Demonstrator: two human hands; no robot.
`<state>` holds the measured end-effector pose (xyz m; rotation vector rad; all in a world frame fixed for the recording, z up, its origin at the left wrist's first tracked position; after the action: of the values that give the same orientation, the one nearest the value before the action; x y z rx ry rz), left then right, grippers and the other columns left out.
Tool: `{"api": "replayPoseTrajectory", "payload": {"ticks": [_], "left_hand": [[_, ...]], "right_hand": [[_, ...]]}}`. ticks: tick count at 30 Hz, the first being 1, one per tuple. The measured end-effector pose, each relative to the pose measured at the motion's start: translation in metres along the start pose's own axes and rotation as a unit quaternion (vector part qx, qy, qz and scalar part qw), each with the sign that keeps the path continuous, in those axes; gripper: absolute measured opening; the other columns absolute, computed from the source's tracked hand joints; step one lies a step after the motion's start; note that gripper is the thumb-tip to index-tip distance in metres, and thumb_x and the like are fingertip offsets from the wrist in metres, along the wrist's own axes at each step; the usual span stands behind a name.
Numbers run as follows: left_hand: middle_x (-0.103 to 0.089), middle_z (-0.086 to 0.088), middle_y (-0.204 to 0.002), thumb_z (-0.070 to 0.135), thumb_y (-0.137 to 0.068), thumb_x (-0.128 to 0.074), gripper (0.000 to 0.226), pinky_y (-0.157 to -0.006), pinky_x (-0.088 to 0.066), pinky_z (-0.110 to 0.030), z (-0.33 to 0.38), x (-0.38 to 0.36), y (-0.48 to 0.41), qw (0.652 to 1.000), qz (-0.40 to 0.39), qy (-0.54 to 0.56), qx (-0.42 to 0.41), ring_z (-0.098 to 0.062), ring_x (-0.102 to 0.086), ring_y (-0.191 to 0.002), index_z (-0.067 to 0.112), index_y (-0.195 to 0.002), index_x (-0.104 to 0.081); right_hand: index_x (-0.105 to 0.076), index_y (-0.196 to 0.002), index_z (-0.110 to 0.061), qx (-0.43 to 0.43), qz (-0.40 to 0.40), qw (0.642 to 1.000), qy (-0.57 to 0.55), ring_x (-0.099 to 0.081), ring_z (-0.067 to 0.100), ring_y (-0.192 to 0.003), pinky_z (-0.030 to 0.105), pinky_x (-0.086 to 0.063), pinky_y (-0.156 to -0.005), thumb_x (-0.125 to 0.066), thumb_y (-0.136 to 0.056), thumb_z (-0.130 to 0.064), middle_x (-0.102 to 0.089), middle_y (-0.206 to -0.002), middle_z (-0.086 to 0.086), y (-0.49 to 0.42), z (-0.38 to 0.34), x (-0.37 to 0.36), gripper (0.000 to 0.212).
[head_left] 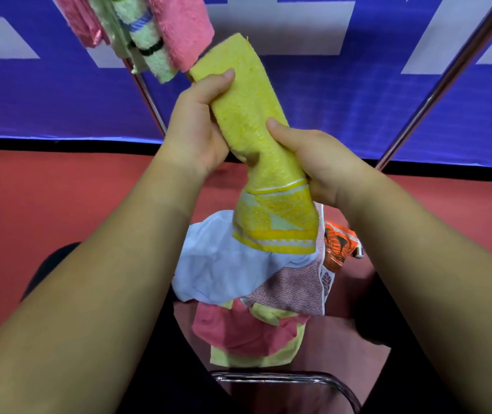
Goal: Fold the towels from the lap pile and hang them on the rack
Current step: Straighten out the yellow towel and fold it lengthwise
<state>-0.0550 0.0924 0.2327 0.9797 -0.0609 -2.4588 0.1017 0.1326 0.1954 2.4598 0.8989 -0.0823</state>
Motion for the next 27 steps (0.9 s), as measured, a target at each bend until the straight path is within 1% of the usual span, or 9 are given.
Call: {"api": "replayPoseTrajectory", "payload": {"ticks": [2,4,9,13,15,18,20,23,27], "left_hand": [[-0.072,-0.02,-0.104,0.016,-0.1,-0.058,0.025,-0.092,-0.059,-0.052,-0.003,-0.004,0.002,1.0,-0.001,0.014,0.008,-0.036,-0.071,-0.096,0.0,-0.117,-0.069],[-0.069,-0.019,-0.101,0.021,-0.097,-0.059,0.027,-0.088,-0.056,-0.048,-0.007,-0.006,0.003,0.999,-0.001,0.033,0.012,-0.035,-0.068,-0.092,0.003,-0.115,-0.068],[-0.068,-0.021,-0.106,0.024,-0.097,-0.057,0.027,-0.089,-0.053,-0.047,-0.012,-0.007,0.001,0.998,0.009,0.055,0.007,-0.036,-0.067,-0.095,0.003,-0.108,-0.069],[-0.061,-0.025,-0.12,0.02,-0.097,-0.053,0.033,-0.092,-0.052,-0.049,-0.011,-0.01,0.0,0.998,-0.001,0.061,0.01,-0.04,-0.063,-0.104,0.0,-0.121,-0.062],[-0.06,-0.026,-0.12,0.02,-0.098,-0.049,0.037,-0.092,-0.053,-0.049,-0.009,-0.011,-0.001,0.998,-0.018,0.063,0.017,-0.041,-0.061,-0.106,-0.002,-0.126,-0.059],[-0.067,-0.024,-0.102,0.015,-0.097,-0.045,0.032,-0.088,-0.055,-0.049,-0.006,-0.012,-0.002,0.997,-0.04,0.063,0.022,-0.041,-0.066,-0.093,-0.005,-0.118,-0.06],[-0.067,-0.024,-0.099,0.012,-0.09,-0.048,0.037,-0.092,-0.054,-0.052,-0.005,-0.012,-0.002,0.997,-0.041,0.062,0.025,-0.041,-0.066,-0.09,-0.006,-0.12,-0.058],[-0.063,-0.026,-0.108,0.008,-0.079,-0.051,0.049,-0.102,-0.049,-0.059,-0.004,-0.009,-0.005,0.997,-0.04,0.054,0.024,-0.044,-0.063,-0.099,-0.009,-0.124,-0.058],[-0.06,-0.027,-0.117,0.003,-0.074,-0.051,0.061,-0.101,-0.051,-0.065,-0.002,-0.003,-0.009,0.999,-0.029,0.033,0.025,-0.047,-0.062,-0.105,-0.009,-0.134,-0.055]], "right_hand": [[-0.074,-0.124,-0.001,0.005,-0.003,1.0,-0.009,-0.074,0.039,-0.114,0.056,-0.058,-0.103,-0.073,-0.1,-0.042,-0.078,-0.117,0.021,0.001,0.002,-0.005,0.048],[-0.072,-0.128,-0.005,0.015,0.001,1.0,0.005,-0.075,0.038,-0.113,0.057,-0.057,-0.104,-0.07,-0.1,-0.048,-0.078,-0.117,0.018,0.001,0.003,-0.009,0.052],[-0.071,-0.129,-0.025,0.023,-0.005,0.99,0.142,-0.079,0.017,-0.103,0.044,-0.059,-0.104,-0.06,-0.1,-0.065,-0.082,-0.109,-0.004,0.002,0.005,-0.011,0.051],[-0.075,-0.121,-0.031,0.048,0.018,0.976,0.212,-0.077,0.009,-0.102,0.041,-0.056,-0.106,-0.058,-0.092,-0.078,-0.081,-0.106,-0.014,0.002,0.002,-0.006,0.058],[-0.076,-0.118,-0.03,0.056,0.026,0.975,0.215,-0.078,0.007,-0.098,0.039,-0.059,-0.102,-0.06,-0.095,-0.073,-0.081,-0.103,-0.013,0.004,0.0,-0.003,0.052],[-0.076,-0.113,-0.019,0.081,0.04,0.972,0.217,-0.078,0.011,-0.092,0.039,-0.063,-0.094,-0.067,-0.095,-0.066,-0.082,-0.102,0.002,0.005,-0.005,0.0,0.051],[-0.076,-0.112,-0.014,0.1,0.051,0.969,0.219,-0.077,0.013,-0.085,0.037,-0.063,-0.086,-0.072,-0.094,-0.061,-0.08,-0.104,0.008,0.006,-0.009,0.001,0.051],[-0.077,-0.113,-0.01,0.109,0.045,0.973,0.198,-0.079,0.025,-0.098,0.047,-0.062,-0.094,-0.077,-0.092,-0.055,-0.082,-0.103,0.006,0.004,-0.014,0.001,0.049],[-0.077,-0.113,-0.011,0.124,0.023,0.973,0.195,-0.079,0.027,-0.102,0.053,-0.059,-0.1,-0.079,-0.093,-0.046,-0.082,-0.105,0.005,0.002,-0.018,0.002,0.04]]}}
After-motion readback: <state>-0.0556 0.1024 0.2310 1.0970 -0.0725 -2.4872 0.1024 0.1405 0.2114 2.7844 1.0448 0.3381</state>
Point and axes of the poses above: each hand's wrist, its own y-axis away from the middle knuckle, its own x-axis out of the back of the hand, z = x × y, the point moved 6 cm from there along -y, towards the middle knuckle
